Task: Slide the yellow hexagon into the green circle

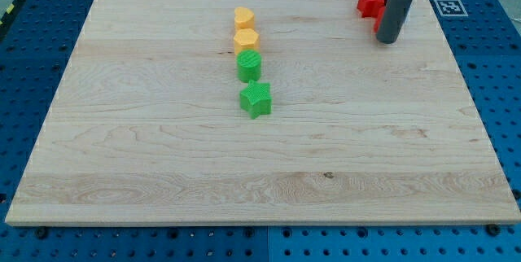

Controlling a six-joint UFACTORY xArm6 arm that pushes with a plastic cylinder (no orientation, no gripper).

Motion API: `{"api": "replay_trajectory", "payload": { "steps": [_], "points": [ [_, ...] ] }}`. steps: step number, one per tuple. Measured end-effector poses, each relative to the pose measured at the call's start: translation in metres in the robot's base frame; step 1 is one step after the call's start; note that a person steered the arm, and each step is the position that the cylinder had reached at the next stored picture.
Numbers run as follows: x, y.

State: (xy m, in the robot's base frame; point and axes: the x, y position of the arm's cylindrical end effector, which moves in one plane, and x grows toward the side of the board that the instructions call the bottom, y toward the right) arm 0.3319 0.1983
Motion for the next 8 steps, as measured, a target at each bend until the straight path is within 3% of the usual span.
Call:
{"api": "replay_trajectory", "payload": {
  "steps": [2,3,8],
  "points": [
    [0.008,-0.045],
    [0.033,-0.073],
    [0.01,-0.074]
  ]
}}
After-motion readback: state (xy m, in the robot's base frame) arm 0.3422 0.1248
